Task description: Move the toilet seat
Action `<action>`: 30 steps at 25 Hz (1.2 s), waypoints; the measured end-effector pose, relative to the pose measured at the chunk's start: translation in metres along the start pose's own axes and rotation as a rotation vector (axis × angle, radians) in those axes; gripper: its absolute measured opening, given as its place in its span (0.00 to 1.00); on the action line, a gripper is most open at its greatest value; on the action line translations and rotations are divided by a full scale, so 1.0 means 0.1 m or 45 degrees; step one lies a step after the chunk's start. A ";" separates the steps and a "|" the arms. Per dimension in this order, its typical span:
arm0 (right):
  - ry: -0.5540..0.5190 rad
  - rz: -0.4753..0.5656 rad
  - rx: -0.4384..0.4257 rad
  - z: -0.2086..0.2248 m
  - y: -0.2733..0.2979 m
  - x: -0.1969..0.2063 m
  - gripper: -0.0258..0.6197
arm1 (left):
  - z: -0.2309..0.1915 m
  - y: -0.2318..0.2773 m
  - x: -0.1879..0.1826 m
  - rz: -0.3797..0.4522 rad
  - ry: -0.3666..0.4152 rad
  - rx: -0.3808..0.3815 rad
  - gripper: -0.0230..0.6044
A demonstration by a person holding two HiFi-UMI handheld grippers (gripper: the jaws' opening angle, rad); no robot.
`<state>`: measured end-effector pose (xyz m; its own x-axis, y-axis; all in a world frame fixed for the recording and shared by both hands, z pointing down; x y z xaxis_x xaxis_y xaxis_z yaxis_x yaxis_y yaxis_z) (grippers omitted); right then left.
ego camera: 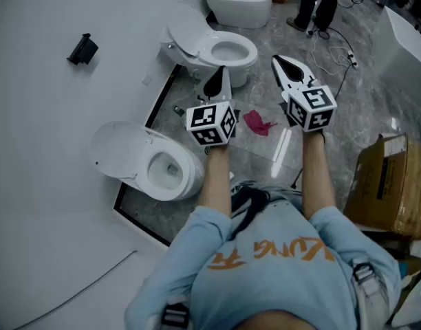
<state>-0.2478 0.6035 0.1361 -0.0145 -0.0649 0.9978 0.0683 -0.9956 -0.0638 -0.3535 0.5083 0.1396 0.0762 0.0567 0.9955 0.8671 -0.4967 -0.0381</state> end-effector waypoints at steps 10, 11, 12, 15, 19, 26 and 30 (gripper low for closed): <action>0.009 0.053 0.010 0.29 0.07 -0.11 0.04 | -0.13 0.20 -0.16 0.097 -0.007 0.020 0.04; 0.013 0.048 0.009 0.31 0.12 -0.10 0.04 | -0.19 0.23 -0.15 0.090 -0.001 0.007 0.04; 0.011 0.038 0.005 0.32 0.16 -0.08 0.04 | -0.26 0.26 -0.14 0.082 0.001 -0.008 0.04; -0.008 0.020 -0.013 0.33 0.29 -0.06 0.04 | -0.48 0.36 -0.11 0.064 -0.019 -0.049 0.04; -0.014 0.002 -0.005 0.52 0.49 0.03 0.04 | -0.67 0.62 -0.02 0.053 -0.024 -0.068 0.04; 0.001 -0.039 0.047 1.18 1.18 0.35 0.04 | -1.05 1.55 0.31 0.035 -0.087 -0.069 0.04; 0.044 -0.046 0.067 1.60 1.79 0.50 0.04 | -1.29 2.27 0.53 -0.050 -0.044 -0.059 0.04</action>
<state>-0.0769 0.4332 0.1773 -0.0520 -0.0323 0.9981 0.1194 -0.9925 -0.0259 -0.2158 0.2867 0.1953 0.0598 0.1063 0.9925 0.8462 -0.5328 0.0061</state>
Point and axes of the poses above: the fingertips, and each gripper's own axes: y forward along the fingers, z to its right, x out of its underside, the point moved 1 cm from there along -y, backward along the fingers, and after that the axes turned 10 degrees about -x, right-handed, at the moved point
